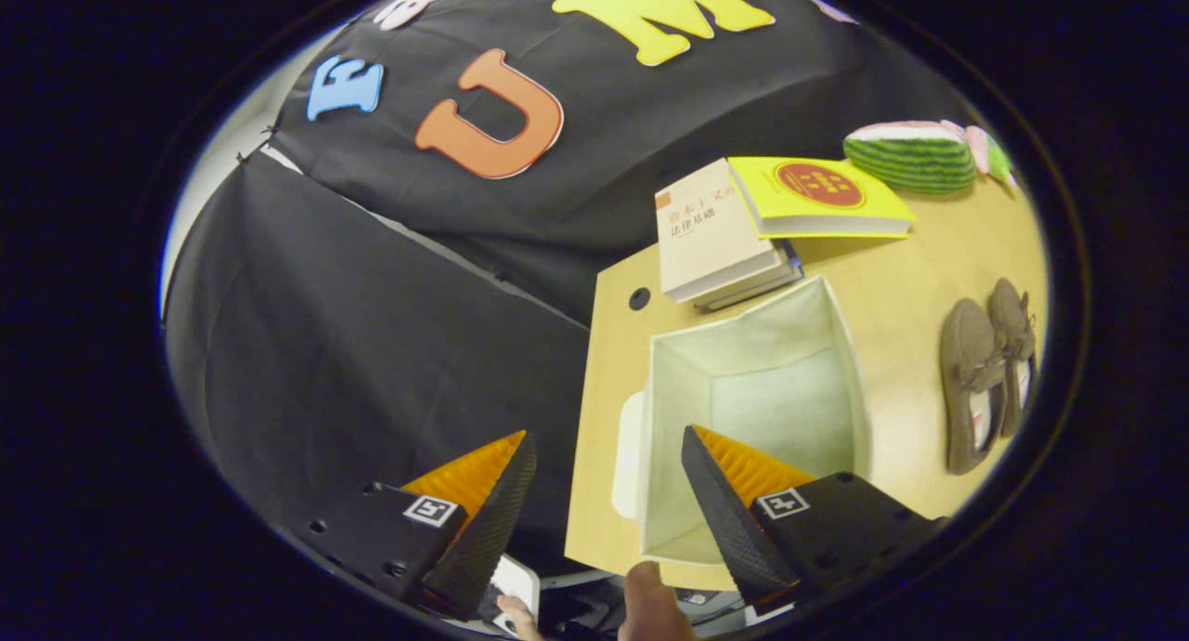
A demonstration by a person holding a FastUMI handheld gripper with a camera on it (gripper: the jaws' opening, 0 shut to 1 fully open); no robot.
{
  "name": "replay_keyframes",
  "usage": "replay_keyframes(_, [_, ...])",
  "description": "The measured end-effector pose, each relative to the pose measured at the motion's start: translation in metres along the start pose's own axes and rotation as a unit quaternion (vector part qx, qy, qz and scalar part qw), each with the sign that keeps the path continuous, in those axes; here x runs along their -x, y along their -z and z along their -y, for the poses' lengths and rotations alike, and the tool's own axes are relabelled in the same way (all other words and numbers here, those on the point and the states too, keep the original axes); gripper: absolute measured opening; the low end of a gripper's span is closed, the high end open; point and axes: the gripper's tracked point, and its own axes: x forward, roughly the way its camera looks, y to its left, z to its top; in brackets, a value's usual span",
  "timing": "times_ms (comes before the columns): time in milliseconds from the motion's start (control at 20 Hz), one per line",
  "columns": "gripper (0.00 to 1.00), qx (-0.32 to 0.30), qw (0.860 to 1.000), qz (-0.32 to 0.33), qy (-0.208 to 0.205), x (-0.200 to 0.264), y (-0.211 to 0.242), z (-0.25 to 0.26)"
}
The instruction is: Open the storage box then place both shoes into the box .Put the left shoe in first, then the right shoe, with the right side of both shoes facing outward in a uniform manner.
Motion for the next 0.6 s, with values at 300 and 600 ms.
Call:
replay_keyframes(300, [1.0, 0.023, 0.998, -0.013, 0.06, 0.029, -0.009, 0.066])
replay_keyframes(600, [1.0, 0.058, 0.991, -0.017, 0.12, 0.06, -0.012, 0.127])
